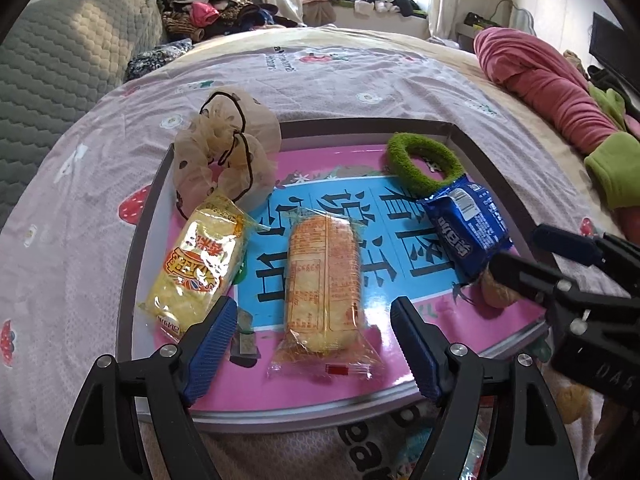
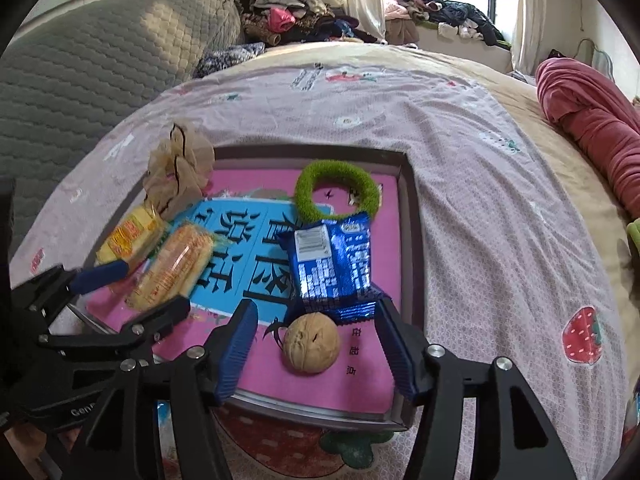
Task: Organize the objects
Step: 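Lower the cake packet into the tray with the left tool while the right tool lowers the walnut, then open both tools and withdraw them from the tray toward the red candy ball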
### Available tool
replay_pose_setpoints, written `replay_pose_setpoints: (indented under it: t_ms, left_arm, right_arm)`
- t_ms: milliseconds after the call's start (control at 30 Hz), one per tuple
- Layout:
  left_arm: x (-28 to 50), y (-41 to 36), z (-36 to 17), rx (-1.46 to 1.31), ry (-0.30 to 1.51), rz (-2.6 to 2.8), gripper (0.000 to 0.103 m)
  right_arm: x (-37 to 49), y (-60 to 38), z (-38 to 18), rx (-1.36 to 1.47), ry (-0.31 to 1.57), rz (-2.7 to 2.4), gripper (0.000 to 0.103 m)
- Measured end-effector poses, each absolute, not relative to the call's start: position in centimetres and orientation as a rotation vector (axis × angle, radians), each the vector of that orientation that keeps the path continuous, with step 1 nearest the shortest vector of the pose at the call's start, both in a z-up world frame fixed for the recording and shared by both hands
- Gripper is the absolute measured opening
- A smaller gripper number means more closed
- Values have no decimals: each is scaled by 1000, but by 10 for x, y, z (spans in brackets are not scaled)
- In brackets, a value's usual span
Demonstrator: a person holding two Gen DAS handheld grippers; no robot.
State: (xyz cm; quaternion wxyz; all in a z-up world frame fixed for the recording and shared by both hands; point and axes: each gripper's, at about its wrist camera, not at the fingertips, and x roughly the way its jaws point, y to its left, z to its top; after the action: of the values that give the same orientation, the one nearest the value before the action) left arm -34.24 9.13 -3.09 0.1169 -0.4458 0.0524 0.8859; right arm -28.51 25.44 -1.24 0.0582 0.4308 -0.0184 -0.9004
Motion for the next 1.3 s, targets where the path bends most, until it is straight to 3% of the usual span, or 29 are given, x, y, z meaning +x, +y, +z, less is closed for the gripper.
replay_pose_setpoints:
  t_ms: [333,567,1167,1233,1300]
  left_arm:
    - [-327,89,-3,-1246,135,2625,82]
    - [-317,77,16,-1235,133,2685,84]
    - [-273,48,76,-1163,131,2776,84]
    - [-265,48,82,-1155,131,2779,87]
    - [-255,47,89,-1146,130,2776,103]
  right_arm:
    - [-267,265,24,1170,-119,-2793,74]
    - [-248,269,55,1048,-150,-2853,90]
    - [-183,277,111,835,-224,-2901,102]
    - [-173,278,115,849,-196,-2912,102]
    - [-162,277,120,857,-163,-2914,102]
